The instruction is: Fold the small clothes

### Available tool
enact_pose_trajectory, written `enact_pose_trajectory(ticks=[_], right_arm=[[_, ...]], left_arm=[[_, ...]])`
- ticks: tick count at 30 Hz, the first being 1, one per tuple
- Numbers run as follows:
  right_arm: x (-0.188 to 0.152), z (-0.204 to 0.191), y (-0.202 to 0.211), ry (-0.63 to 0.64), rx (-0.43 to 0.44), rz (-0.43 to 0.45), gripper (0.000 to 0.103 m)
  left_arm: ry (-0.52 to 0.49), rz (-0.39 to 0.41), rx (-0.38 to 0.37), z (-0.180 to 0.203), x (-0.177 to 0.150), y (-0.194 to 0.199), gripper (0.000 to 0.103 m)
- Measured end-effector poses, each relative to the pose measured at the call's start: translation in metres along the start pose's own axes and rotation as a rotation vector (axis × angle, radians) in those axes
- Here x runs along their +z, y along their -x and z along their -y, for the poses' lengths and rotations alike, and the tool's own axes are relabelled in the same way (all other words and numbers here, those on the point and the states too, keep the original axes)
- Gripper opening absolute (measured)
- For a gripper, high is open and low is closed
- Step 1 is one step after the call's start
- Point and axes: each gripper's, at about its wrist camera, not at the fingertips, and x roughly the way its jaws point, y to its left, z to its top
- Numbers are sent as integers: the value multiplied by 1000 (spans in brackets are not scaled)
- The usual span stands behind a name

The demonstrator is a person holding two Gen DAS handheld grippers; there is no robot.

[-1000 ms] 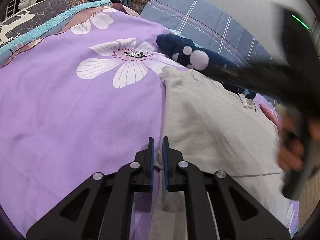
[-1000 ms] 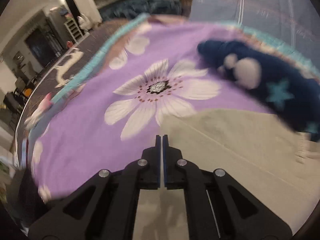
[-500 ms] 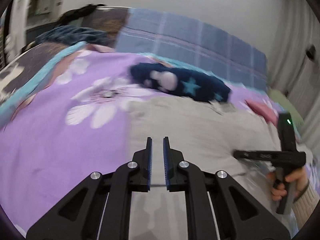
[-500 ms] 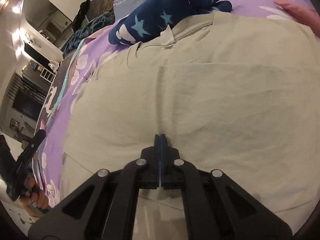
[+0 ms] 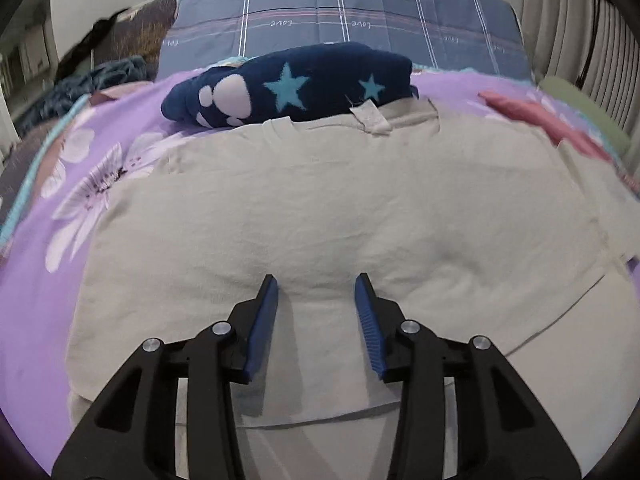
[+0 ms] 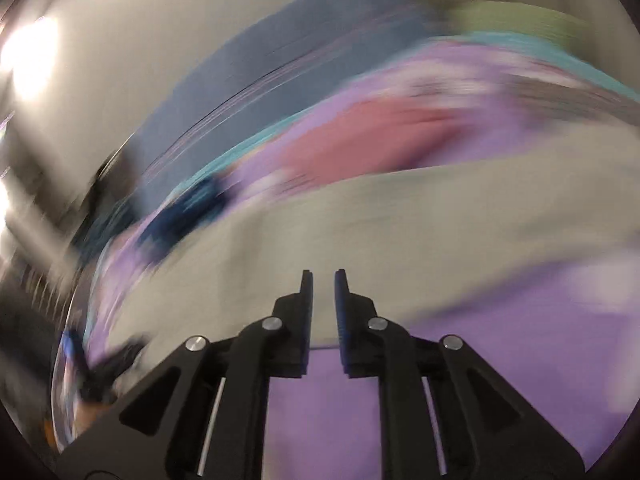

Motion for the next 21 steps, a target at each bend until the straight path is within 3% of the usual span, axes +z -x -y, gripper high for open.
enact_pose_trajectory(ticks=[4, 7, 10, 18, 19, 21], right_arm=[[2, 110, 44, -332, -58, 93, 14], [-3, 140, 53, -446, -7, 123, 27], [3, 154, 50, -518, 43, 146, 30], [34, 145, 19, -556, 34, 190, 37], [34, 143, 18, -558, 23, 200, 34], [38, 143, 14, -582, -23, 215, 11]], left_arm=[[6, -1, -6, -2, -1, 1, 42], [8, -1, -8, -2, -1, 1, 43], [-1, -2, 6, 1, 0, -1, 43], [9, 0, 0, 0, 0, 0, 44], [9, 0, -1, 0, 0, 0, 44], [13, 2, -6, -1, 0, 0, 44]])
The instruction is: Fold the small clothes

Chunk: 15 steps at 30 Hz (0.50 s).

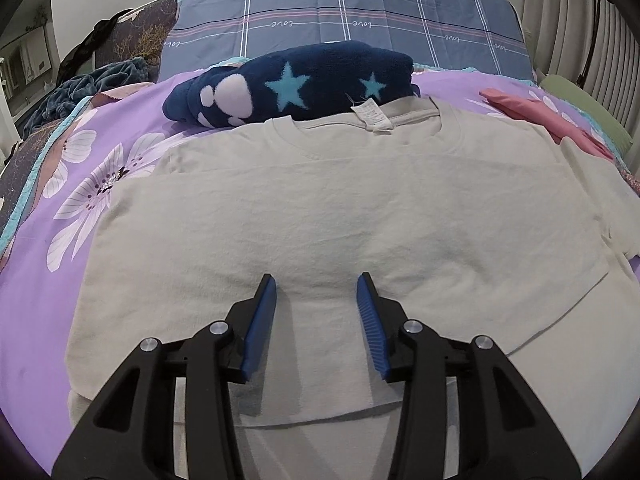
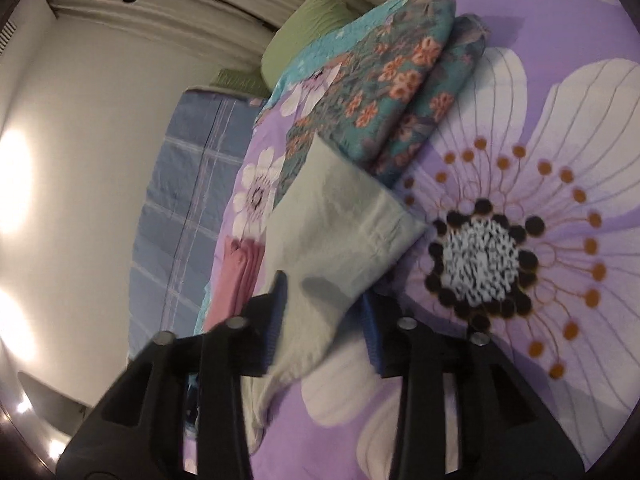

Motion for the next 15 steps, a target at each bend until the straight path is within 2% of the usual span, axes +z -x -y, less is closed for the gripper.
enact_pose_trajectory(ticks=[1, 3, 5, 7, 10, 12, 13, 15], right_arm=[[-1, 2, 2, -10, -7, -3, 3], [-7, -18, 4, 23, 17, 22, 2], [-23, -58, 14, 167, 39, 60, 2], [-47, -99, 15, 289, 99, 48, 2], [-103, -166, 2, 443, 253, -59, 2], [-158, -210, -15, 543, 365, -172, 2], [-179, -223, -22, 572, 397, -216, 2], [-242, -253, -43, 658, 466, -355, 2]], left_arm=[[5, 1, -6, -1, 0, 0, 44], [21, 3, -26, -4, -1, 0, 44], [38, 3, -47, -8, -1, 0, 44], [59, 6, -74, -12, -1, 0, 45], [74, 9, -100, -14, -1, 0, 47], [81, 11, -111, -14, -1, 0, 47], [86, 12, -119, -15, -1, 0, 48], [102, 16, -139, -19, -1, 0, 48]])
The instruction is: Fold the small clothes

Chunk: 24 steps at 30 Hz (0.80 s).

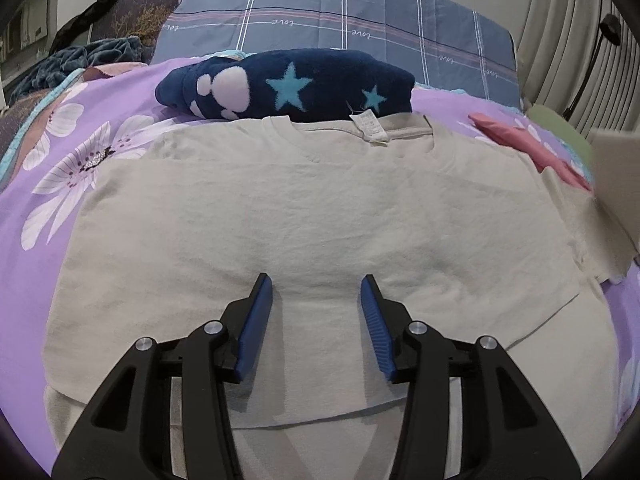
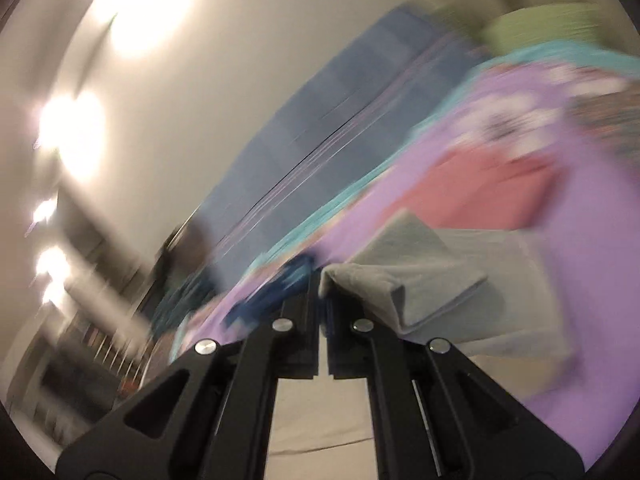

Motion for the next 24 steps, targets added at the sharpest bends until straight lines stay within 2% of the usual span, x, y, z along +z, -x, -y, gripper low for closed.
enact_pose_trajectory(ticks=[3, 6, 9, 12, 14, 16, 20, 24], right_arm=[[-47, -40, -59, 125, 54, -181, 2], [-94, -42, -106, 222, -47, -377, 3], [-125, -30, -116, 227, -83, -472, 7], [-131, -24, -101, 207, -84, -485, 17], [-124, -19, -93, 193, -79, -464, 32], [-118, -10, -83, 148, -77, -440, 37], [-99, 6, -80, 11, -73, -419, 37], [-81, 10, -82, -27, -81, -392, 37]], left_arm=[[49, 9, -58, -10, -1, 2, 48], [112, 19, -130, -22, -2, 4, 47], [159, 27, -183, -30, -3, 4, 47], [169, 29, -194, -31, -3, 4, 47], [164, 29, -189, -29, -3, 5, 48], [162, 29, -188, -29, -3, 5, 48], [167, 31, -195, -30, -3, 6, 48], [172, 51, -201, -31, -4, 11, 47]])
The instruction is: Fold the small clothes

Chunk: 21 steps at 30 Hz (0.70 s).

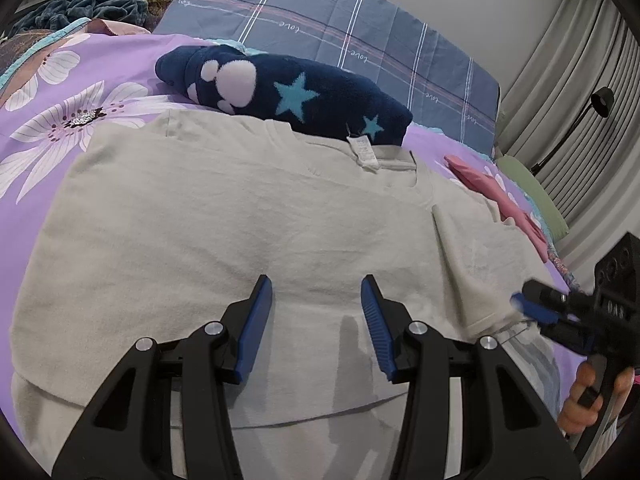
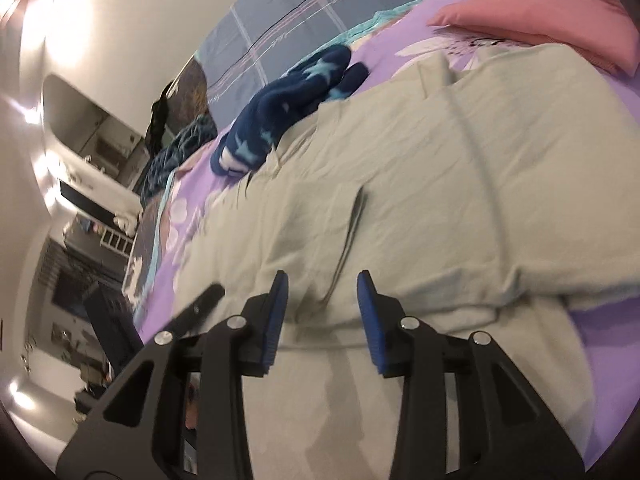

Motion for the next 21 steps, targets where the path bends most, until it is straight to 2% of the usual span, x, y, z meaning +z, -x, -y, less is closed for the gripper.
enact_pose_trajectory(ticks=[2, 5, 7, 9, 12, 13, 14, 15, 16, 17, 18, 19, 20, 21], right_arm=[[18, -5, -4, 7, -26, 11, 37], [42, -10, -25, 62, -96, -57, 37], [50, -7, -36, 68, -131, -94, 37], [57, -2, -49, 60, -123, -133, 37], [58, 0, -56, 72, -96, -180, 36], [59, -2, -58, 89, -98, -190, 26], [60, -5, -59, 121, -99, -212, 7], [60, -8, -59, 141, -103, -223, 3], [61, -12, -58, 166, -116, -217, 3], [63, -16, -56, 180, -121, -210, 3], [65, -22, -55, 197, -119, -206, 3], [66, -27, -54, 210, -115, -203, 3], [69, -34, -52, 226, -106, -201, 3], [71, -40, -52, 236, -95, -202, 3]], left_arm=[[-11, 15, -17, 4, -1, 8, 47], [-145, 29, -96, 41, -5, 22, 46], [-324, 25, -77, 83, -15, 25, 46], [-458, 21, -50, 113, -26, 21, 46], [-576, -11, -21, 142, -37, 6, 46], [-597, -19, -12, 146, -38, 1, 46], [-619, -26, 1, 150, -39, -6, 46], [-626, -32, 6, 151, -38, -9, 46], [-629, -43, 10, 151, -37, -13, 46], [-624, -55, 12, 150, -36, -17, 42], [-610, -73, 7, 147, -34, -20, 24], [-590, -87, 4, 144, -32, -23, 14], [-563, -94, 3, 139, -29, -24, 7], [-514, -89, -8, 131, -23, -22, 5]])
